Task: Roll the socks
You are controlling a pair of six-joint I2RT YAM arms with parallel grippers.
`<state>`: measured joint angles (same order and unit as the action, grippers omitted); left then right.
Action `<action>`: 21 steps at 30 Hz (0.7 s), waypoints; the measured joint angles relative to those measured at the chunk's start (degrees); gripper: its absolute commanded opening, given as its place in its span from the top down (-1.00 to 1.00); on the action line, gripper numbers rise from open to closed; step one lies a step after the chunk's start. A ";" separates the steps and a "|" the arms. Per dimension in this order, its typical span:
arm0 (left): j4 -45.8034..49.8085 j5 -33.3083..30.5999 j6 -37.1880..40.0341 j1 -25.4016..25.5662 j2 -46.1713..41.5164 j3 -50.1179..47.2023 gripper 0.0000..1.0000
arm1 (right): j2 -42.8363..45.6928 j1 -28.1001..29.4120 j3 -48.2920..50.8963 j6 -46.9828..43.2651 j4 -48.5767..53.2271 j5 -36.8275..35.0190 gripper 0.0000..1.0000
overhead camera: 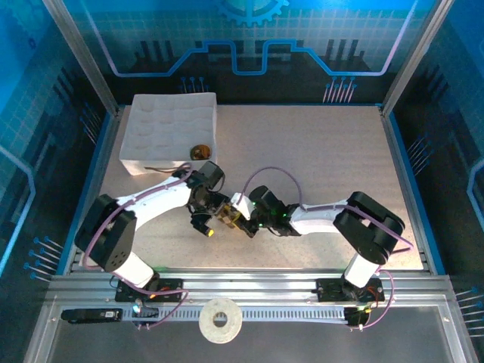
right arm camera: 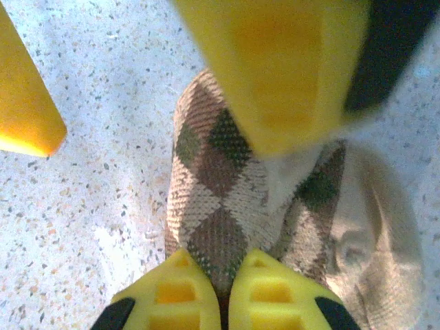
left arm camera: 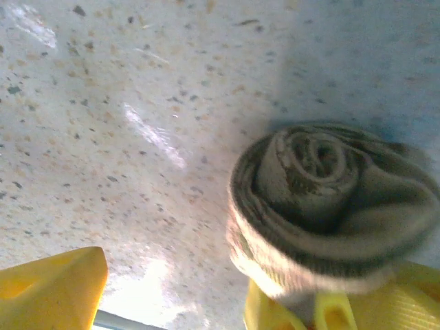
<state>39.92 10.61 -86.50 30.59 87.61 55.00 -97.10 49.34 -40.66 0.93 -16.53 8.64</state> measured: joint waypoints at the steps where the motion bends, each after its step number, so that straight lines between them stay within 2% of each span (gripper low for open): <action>1: -1.03 0.09 0.02 -0.44 -1.73 -0.31 -0.80 | -0.33 -0.83 0.13 0.66 -0.55 1.64 1.00; 4: -3.58 0.13 1.03 -1.27 -4.74 -0.76 -0.77 | -1.29 -2.80 0.11 2.19 -1.29 5.75 1.00; 10: -6.29 0.33 3.17 -1.44 -4.96 -3.06 -0.50 | -3.58 -6.14 -0.72 4.59 -1.88 13.22 1.00; 13: -7.76 0.35 4.17 -0.83 -4.81 -4.90 -0.47 | -5.20 -8.00 -1.49 5.77 -1.99 17.49 1.00; 18: -11.06 0.31 5.20 1.44 -1.36 -5.22 -0.45 | -8.00 -10.75 -2.91 7.52 -1.95 24.20 1.00; 21: -12.11 -0.09 6.45 2.73 2.51 -4.81 -0.27 | -9.79 -12.28 -4.11 8.37 -1.22 28.02 1.00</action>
<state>27.81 10.52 -80.05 33.32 90.13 50.19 -106.89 37.06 -44.77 9.30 -17.76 36.67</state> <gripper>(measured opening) 0.681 0.064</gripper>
